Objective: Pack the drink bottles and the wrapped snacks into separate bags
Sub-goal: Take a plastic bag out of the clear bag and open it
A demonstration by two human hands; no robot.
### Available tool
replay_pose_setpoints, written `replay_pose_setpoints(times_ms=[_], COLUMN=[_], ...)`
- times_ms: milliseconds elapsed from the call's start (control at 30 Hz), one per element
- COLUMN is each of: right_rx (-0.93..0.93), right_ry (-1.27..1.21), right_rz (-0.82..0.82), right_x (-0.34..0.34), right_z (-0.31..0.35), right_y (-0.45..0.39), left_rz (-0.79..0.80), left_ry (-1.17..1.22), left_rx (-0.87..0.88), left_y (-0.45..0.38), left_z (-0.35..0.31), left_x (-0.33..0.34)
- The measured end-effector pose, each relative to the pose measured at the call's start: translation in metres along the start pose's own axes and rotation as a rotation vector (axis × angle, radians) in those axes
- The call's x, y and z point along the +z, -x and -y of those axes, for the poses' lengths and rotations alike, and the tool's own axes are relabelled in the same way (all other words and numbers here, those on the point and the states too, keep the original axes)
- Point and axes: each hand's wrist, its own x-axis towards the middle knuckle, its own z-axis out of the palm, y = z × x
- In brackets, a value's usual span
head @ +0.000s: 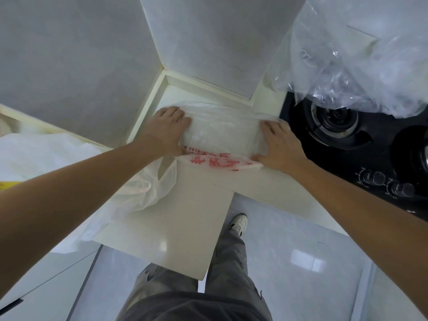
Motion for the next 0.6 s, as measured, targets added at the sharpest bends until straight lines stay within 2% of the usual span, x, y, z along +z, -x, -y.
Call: replay_pose_setpoints(times_ms=[100, 267, 433, 600], right_rx=[-0.042, -0.126, -0.021, 0.094], right_ry=[-0.082, -0.077, -0.105, -0.070], right_rz=[-0.076, -0.252, -0.266, -0.398], right_x=[-0.011, -0.024, -0.041, -0.058], right_z=[0.010, 0.030, 0.052, 0.053], right_y=[0.008, 0.030, 0.067, 0.113], left_rz=[-0.081, -0.225, -0.249, -0.269], left_ry=[0.020, 0.012, 0.035, 0.053], left_rx=[0.001, 0.015, 0.041, 0.100], left_y=[0.011, 0.035, 0.050, 0.059], left_z=[-0.004, -0.009, -0.024, -0.061], left_x=[-0.012, -0.037, -0.066, -0.093])
